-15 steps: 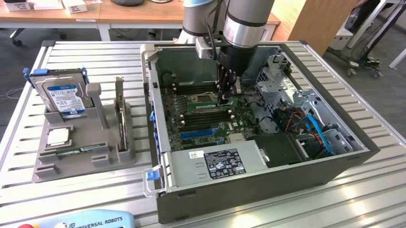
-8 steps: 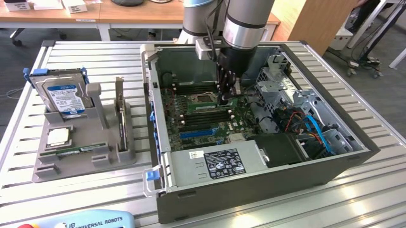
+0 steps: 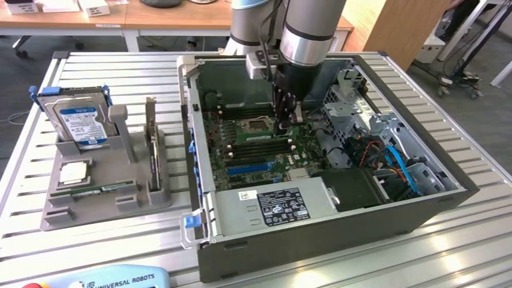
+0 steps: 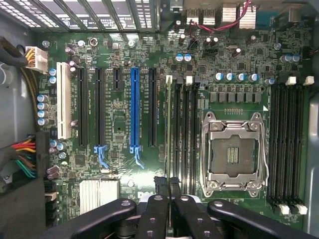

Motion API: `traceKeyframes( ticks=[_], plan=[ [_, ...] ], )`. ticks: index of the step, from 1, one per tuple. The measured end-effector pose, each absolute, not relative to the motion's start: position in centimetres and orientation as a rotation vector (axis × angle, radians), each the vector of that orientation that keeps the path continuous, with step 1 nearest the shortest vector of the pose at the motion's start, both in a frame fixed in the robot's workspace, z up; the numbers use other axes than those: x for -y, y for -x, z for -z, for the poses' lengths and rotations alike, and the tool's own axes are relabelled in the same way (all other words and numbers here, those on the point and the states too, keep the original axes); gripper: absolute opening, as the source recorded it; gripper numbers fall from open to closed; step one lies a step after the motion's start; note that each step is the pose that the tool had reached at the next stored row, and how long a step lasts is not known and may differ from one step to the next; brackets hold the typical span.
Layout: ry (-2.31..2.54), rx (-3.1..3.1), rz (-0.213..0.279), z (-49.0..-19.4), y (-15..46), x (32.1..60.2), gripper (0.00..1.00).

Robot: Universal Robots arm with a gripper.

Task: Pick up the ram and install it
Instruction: 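Insert the ram into the slot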

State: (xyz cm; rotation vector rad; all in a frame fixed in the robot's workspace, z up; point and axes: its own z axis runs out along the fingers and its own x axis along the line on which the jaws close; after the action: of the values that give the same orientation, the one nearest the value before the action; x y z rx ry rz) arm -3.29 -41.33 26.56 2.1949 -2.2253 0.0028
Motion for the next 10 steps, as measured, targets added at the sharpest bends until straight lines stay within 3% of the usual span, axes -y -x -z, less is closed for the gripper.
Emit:
traceKeyframes(
  ticks=[10],
  plan=[
    [-2.195,2.225,-0.003,-26.01,3.29,41.33,0.12]
  ],
)
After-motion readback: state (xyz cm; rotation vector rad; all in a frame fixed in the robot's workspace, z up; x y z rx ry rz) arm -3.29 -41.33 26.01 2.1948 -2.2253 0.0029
